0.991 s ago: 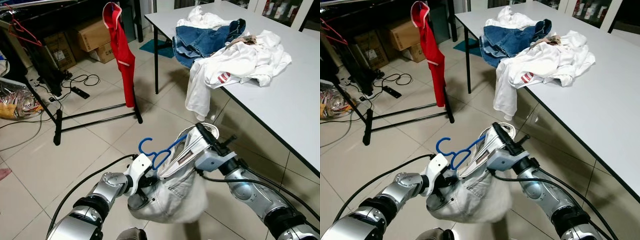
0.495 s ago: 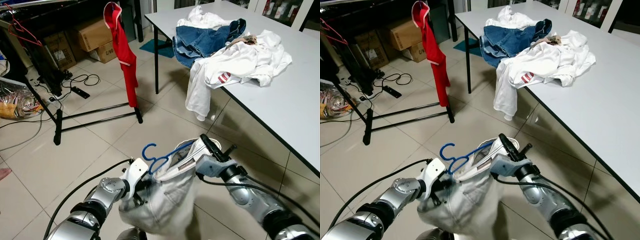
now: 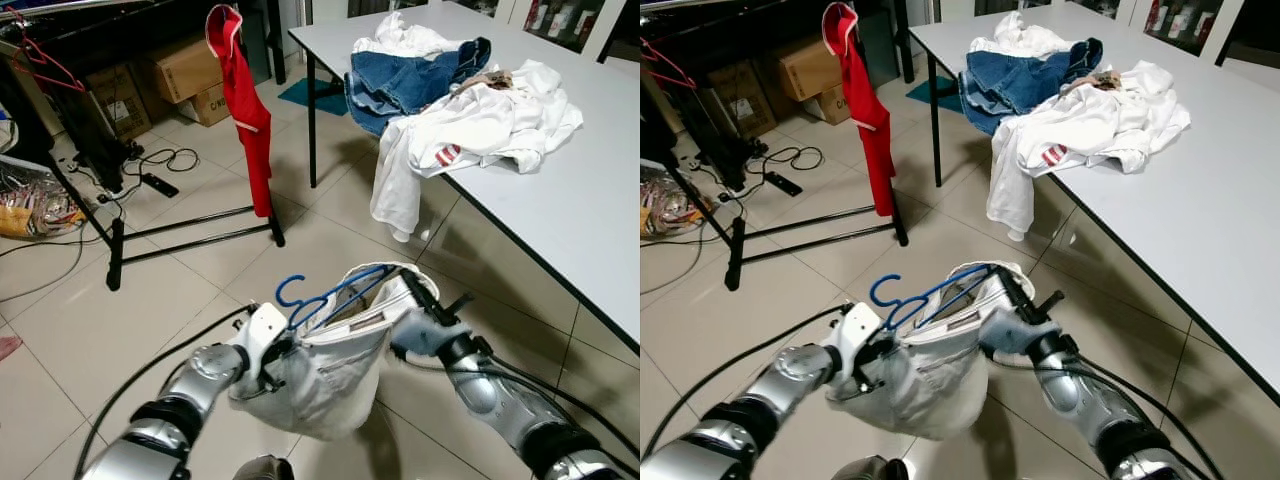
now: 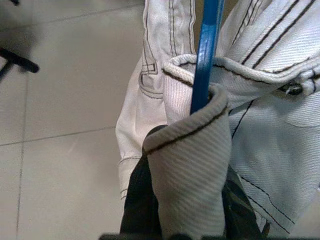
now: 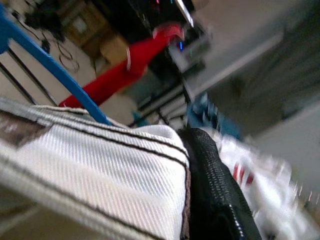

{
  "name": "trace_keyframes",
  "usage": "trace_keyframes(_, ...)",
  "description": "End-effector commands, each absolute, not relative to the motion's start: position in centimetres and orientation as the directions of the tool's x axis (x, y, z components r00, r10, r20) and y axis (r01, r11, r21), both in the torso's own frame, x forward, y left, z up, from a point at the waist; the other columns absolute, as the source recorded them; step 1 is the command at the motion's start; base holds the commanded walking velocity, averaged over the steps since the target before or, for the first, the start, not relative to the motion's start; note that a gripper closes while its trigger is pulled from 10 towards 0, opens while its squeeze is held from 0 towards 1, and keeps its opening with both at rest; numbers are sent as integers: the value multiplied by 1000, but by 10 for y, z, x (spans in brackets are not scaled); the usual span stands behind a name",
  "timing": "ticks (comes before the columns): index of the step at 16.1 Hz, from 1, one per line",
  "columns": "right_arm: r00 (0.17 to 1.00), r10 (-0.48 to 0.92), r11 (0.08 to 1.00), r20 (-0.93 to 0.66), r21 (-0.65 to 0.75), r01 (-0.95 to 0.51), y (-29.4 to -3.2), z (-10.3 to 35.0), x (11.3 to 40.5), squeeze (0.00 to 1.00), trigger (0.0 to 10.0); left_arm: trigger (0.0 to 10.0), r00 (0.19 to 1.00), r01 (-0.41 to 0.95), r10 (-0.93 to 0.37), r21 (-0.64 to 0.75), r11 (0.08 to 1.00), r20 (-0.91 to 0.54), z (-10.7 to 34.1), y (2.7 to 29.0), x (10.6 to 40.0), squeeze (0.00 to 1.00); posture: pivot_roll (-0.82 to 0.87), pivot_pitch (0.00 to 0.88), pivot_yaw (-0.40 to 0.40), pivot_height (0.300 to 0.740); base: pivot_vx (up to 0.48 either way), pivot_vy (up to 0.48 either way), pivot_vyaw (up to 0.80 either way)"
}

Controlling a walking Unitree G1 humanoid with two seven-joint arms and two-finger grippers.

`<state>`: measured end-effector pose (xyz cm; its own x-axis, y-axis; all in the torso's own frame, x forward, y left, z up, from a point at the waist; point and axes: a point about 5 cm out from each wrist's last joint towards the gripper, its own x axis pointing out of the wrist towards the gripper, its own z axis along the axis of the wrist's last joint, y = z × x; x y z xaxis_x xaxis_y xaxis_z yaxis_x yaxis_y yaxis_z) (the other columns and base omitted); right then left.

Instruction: Hang hanger

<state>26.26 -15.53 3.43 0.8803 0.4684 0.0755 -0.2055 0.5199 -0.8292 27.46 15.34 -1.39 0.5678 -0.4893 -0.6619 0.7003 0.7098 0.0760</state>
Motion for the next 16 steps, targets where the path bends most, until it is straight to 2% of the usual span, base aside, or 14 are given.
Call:
trace_keyframes(1,880,431,551,198,-830,-83,-166,52,269,0,10000,10000,544,668,-426,66,742,-722,-22,180,264,0,32,0,78,740,0,0,0)
trace_keyframes(5,786,494,563,371,-826,36,-157,82,270,0,10000,10000,441,708,-495,-49,705,-749,-34,174,247,0,30,0,81,740,0,0,0)
trace_keyframes(7,699,578,585,422,-811,6,-143,96,264,0,10000,10000,386,722,-522,-103,684,-761,-39,167,240,0,24,0,82,740,0,0,0)
trace_keyframes(8,652,625,606,430,-794,-56,-135,100,259,0,10000,10000,364,725,-528,-123,677,-767,-41,165,238,0,24,0,82,740,0,0,0)
trace_keyframes(10,620,648,638,443,-761,-123,-129,104,256,0,10000,10000,348,726,-520,-126,676,-780,-42,163,238,0,23,0,79,740,0,0,0)
trace_keyframes(11,631,634,662,447,-735,-144,-128,105,257,0,10000,10000,354,719,-505,-116,686,-787,-42,161,239,0,23,0,79,740,0,0,0)
trace_keyframes(13,645,649,660,402,-720,-215,-126,96,255,0,10000,10000,405,681,-452,-68,729,-795,-40,162,246,0,17,0,76,740,0,0,0)
trace_keyframes(16,630,665,674,402,-687,-273,-124,94,249,0,10000,10000,421,642,-405,-49,765,-812,-40,168,248,0,18,0,78,740,0,0,0)
